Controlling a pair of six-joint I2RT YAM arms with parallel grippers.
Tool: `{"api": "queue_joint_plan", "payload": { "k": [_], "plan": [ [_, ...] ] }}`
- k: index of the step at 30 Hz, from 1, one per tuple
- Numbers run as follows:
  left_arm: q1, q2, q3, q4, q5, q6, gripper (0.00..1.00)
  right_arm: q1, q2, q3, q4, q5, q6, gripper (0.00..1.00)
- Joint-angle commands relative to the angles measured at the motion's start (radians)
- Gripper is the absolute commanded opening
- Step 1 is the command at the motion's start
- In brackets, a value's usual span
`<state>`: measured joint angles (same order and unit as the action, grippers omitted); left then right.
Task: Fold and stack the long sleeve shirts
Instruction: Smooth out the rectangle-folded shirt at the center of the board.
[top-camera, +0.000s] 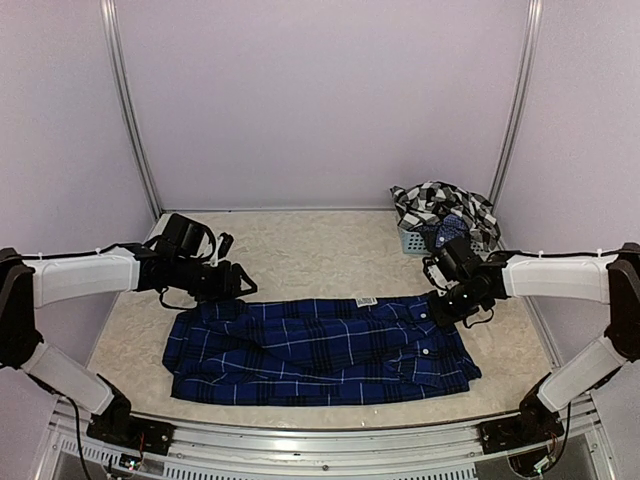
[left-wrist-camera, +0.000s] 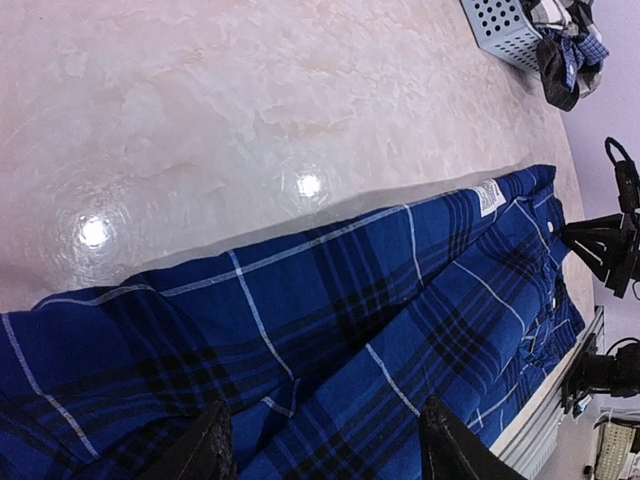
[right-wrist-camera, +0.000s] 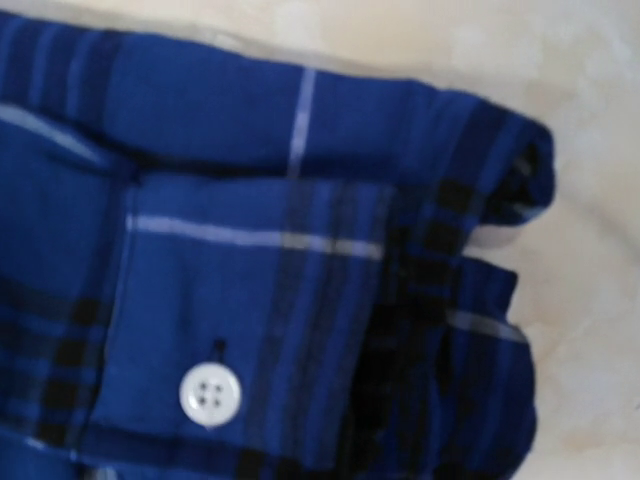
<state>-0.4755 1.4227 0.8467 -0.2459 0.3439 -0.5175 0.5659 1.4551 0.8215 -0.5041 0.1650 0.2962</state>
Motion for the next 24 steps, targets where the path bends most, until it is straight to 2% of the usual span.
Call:
{"api": "queue_joint_plan", "payload": {
  "k": [1,4,9,12,17,24],
  "plan": [
    [-0.083,0.031,0.054,-0.024,-0.098,0.046,0.59,-0.011,0.022,0.041,-0.059,0.016,0.040,0.24],
    [-0.155,0.051,0.075,0.004,-0.109,0.055,0.59,-0.010,0.030,0.061,-0.085,0.026,0.053,0.30],
    [-0.283,0.108,0.103,0.048,-0.096,0.050,0.58,-0.010,-0.020,0.077,-0.035,-0.010,0.053,0.38],
    [-0.338,0.160,0.117,0.051,-0.119,0.043,0.57,-0.014,0.009,0.108,-0.028,-0.008,0.054,0.43],
    [-0.391,0.241,0.123,0.054,-0.165,0.025,0.53,-0.028,0.099,0.151,-0.005,-0.011,0.040,0.44],
    [-0.419,0.310,0.102,0.053,-0.248,0.009,0.52,-0.052,0.169,0.172,0.028,-0.047,0.016,0.41]
  ]
}}
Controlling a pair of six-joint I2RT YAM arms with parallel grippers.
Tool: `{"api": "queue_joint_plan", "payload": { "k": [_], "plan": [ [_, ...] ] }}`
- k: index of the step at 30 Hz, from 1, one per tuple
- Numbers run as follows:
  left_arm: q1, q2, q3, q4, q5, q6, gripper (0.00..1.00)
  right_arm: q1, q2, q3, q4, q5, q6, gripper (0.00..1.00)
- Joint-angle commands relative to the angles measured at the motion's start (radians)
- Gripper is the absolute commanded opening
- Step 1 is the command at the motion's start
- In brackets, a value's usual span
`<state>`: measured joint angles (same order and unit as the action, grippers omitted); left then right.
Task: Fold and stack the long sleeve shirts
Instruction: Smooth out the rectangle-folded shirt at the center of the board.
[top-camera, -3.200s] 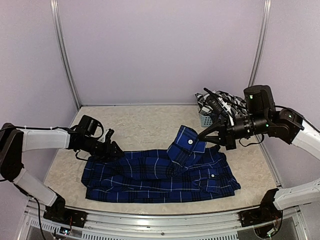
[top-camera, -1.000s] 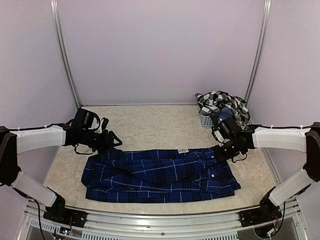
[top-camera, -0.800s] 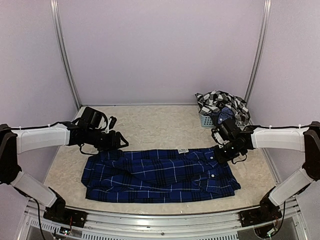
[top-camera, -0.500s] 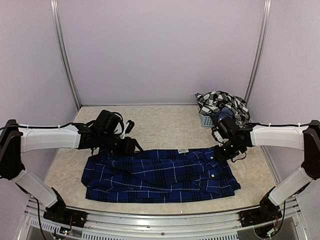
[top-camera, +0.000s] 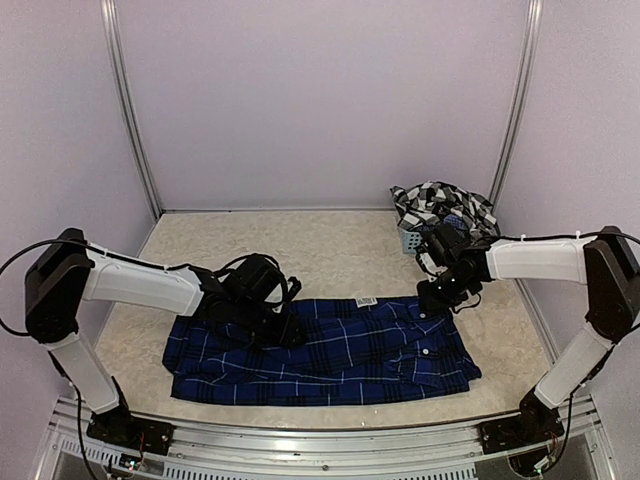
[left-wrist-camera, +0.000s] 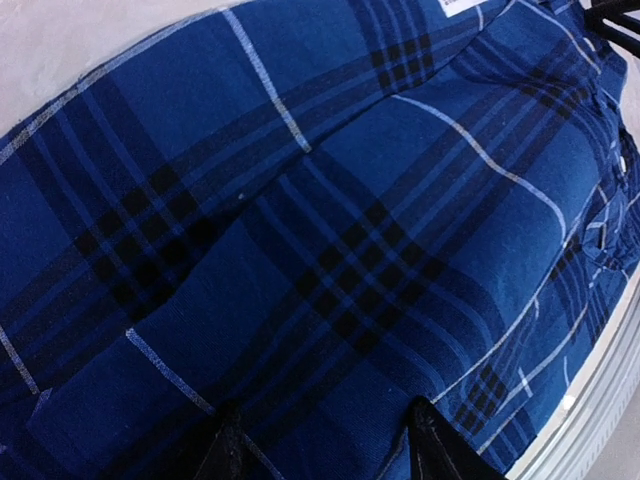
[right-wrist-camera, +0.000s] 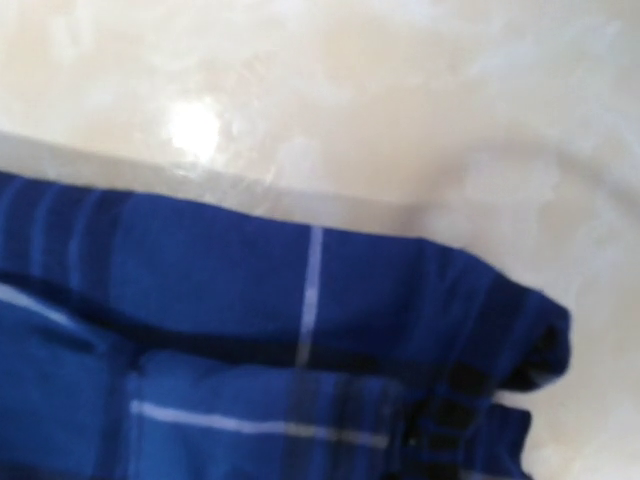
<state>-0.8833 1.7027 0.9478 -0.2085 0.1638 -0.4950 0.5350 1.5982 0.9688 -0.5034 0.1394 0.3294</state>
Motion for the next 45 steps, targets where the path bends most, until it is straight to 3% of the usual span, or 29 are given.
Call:
{"api": "queue_joint_plan", "payload": {
  "k": [1,7,18,22,27,31,37,45],
  "plan": [
    [-0.011,0.038,-0.005,0.021,-0.071,-0.017,0.52,-0.025,0.033,0.026,0.032,-0.023,-0.020,0.41],
    [-0.014,0.069,-0.017,0.044,-0.050,-0.024,0.52,-0.036,0.070,0.021,0.058,-0.055,-0.031,0.38],
    [-0.014,0.051,-0.021,0.030,-0.060,-0.011,0.53,-0.040,0.107,0.022,0.082,-0.084,-0.034,0.26],
    [-0.014,0.043,-0.020,0.026,-0.068,-0.011,0.53,-0.048,0.110,0.014,0.082,-0.088,-0.022,0.34],
    [-0.013,0.031,-0.018,0.020,-0.076,-0.011,0.53,-0.065,0.113,-0.013,0.104,-0.132,-0.010,0.34],
    [-0.011,0.016,-0.016,0.014,-0.084,-0.014,0.53,-0.070,0.104,-0.033,0.125,-0.152,-0.002,0.26],
    [0.009,-0.011,-0.017,0.022,-0.063,-0.023,0.53,-0.071,0.087,-0.056,0.137,-0.180,0.000,0.00],
    [0.128,-0.136,-0.088,0.063,0.078,-0.020,0.62,-0.070,-0.020,-0.037,0.100,-0.159,-0.022,0.00]
  ]
}}
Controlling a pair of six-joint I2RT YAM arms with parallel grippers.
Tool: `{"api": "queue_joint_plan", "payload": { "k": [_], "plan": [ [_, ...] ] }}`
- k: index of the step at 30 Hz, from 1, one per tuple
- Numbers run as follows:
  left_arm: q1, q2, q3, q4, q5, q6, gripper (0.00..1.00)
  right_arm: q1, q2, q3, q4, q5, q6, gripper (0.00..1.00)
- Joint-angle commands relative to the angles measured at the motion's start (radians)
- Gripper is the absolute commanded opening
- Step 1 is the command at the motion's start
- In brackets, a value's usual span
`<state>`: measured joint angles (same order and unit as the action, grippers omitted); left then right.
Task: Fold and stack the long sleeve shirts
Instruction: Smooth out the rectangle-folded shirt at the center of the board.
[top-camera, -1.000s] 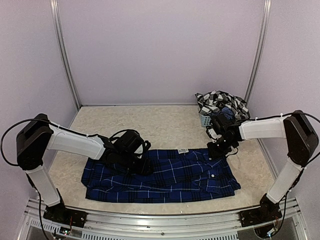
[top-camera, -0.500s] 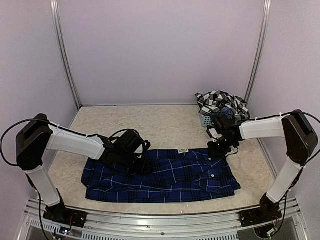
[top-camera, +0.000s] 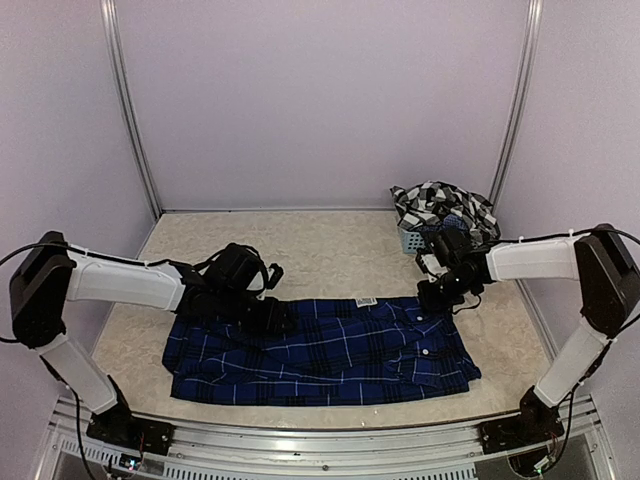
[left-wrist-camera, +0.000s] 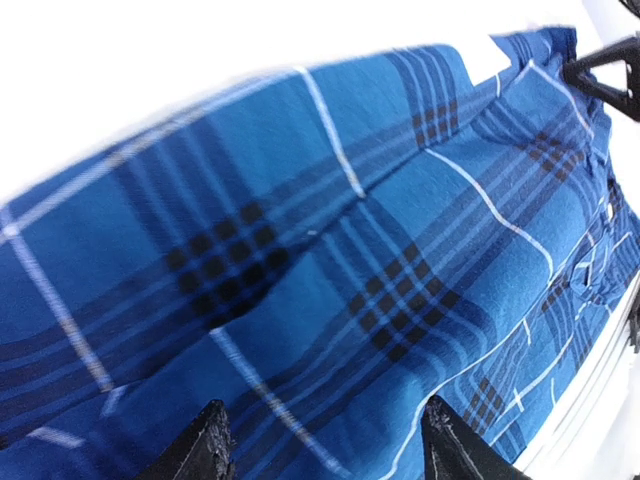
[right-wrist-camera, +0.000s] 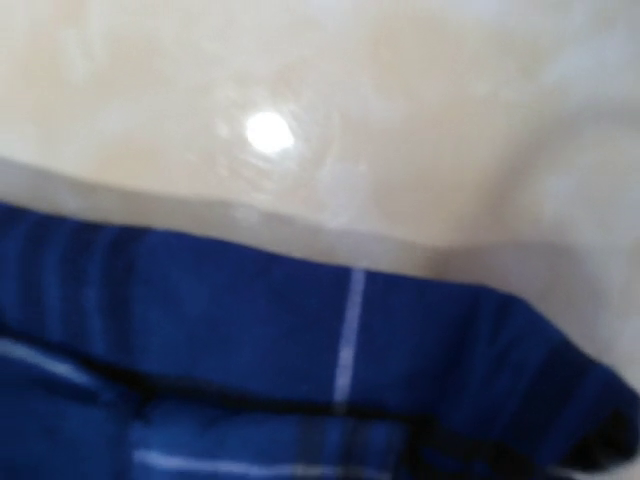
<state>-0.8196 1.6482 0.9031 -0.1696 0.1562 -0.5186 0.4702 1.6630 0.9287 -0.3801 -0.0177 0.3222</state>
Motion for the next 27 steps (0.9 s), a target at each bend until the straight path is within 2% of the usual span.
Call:
{"api": "queue_joint_plan", "payload": {
  "k": [1,11,21,27],
  "plan": [
    [0.087,-0.095,-0.052,0.022,0.102,0.008,0.62,-0.006,-0.102,0.005,-0.028,0.001,-0.019,0.00],
    [0.247,-0.127,-0.069,-0.059,0.199,0.081,0.62,-0.006,-0.179,0.017,-0.077,0.009,-0.051,0.00],
    [0.266,0.039,0.047,-0.129,0.257,0.244,0.63,-0.006,-0.140,-0.005,-0.032,-0.079,-0.041,0.00],
    [0.273,0.101,0.084,-0.141,0.296,0.278,0.62,-0.006,-0.140,-0.023,-0.009,-0.108,-0.048,0.00]
  ]
}}
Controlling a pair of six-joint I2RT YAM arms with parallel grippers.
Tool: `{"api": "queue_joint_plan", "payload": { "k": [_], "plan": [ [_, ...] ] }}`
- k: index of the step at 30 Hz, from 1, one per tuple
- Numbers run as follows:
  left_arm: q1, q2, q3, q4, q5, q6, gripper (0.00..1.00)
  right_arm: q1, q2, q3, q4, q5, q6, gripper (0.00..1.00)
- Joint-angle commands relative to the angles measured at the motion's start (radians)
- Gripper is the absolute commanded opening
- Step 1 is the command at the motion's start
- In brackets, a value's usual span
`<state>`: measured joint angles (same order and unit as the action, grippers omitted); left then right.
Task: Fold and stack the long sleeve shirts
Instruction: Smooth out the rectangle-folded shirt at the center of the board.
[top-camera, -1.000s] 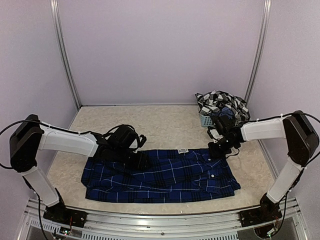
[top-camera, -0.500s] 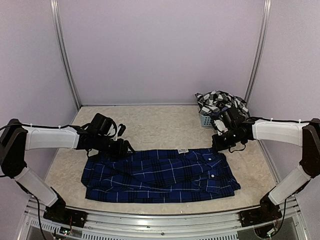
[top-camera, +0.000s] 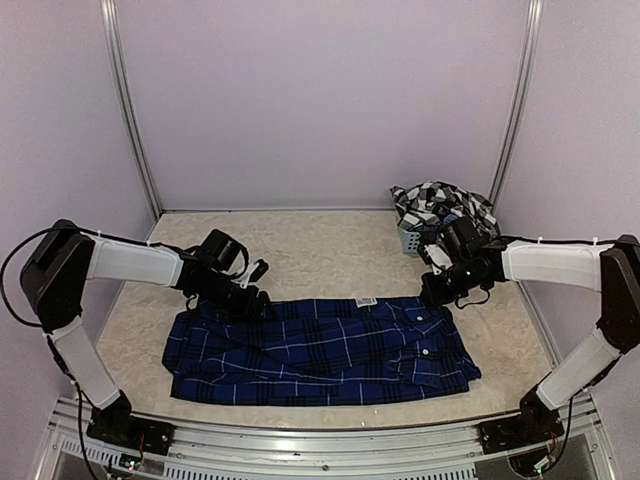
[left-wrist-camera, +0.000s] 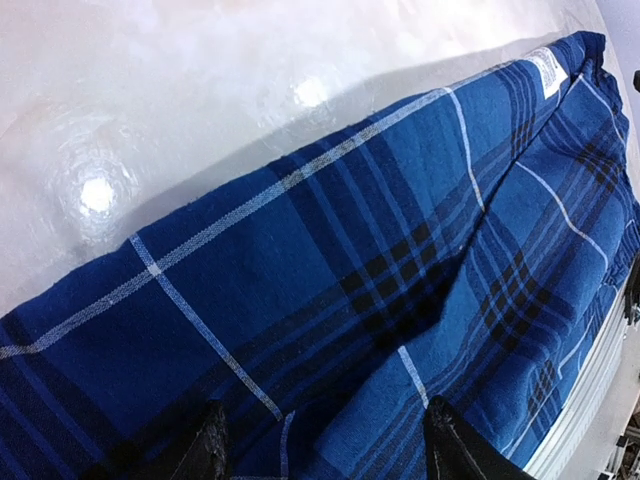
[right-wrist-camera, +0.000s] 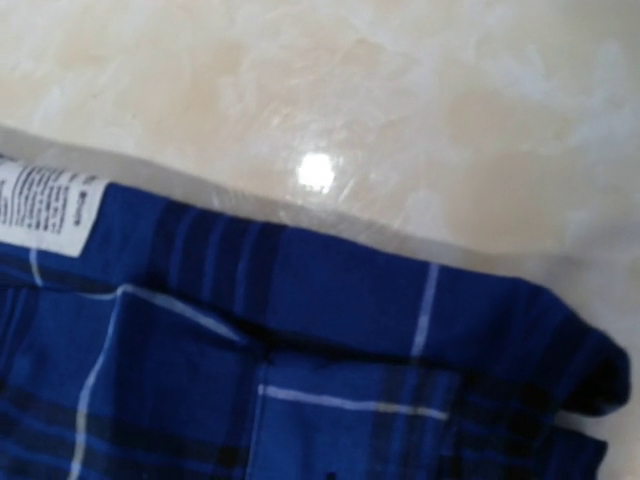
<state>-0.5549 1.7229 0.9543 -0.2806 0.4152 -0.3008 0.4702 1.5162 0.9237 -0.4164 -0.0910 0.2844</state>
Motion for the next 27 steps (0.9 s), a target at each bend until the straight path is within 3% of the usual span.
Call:
{"api": "queue_joint_plan", "payload": {
  "k": [1,9,13,17,27],
  "plan": [
    [0.008,0.032,0.038,-0.034,0.041,0.068,0.62,-0.006,0.010,-0.021,0.032,-0.040,-0.010,0.00],
    [-0.003,0.059,0.054,-0.066,0.106,0.095,0.48,-0.005,0.021,-0.044,0.058,-0.064,-0.014,0.00],
    [-0.005,0.075,0.061,-0.092,0.072,0.094,0.41,-0.006,0.021,-0.052,0.062,-0.073,-0.017,0.00],
    [-0.005,0.086,0.065,-0.101,0.078,0.089,0.20,-0.006,0.019,-0.063,0.067,-0.078,-0.017,0.00],
    [-0.005,0.037,0.119,-0.137,0.101,0.090,0.00,-0.005,0.025,-0.068,0.075,-0.095,-0.013,0.00]
  ]
}}
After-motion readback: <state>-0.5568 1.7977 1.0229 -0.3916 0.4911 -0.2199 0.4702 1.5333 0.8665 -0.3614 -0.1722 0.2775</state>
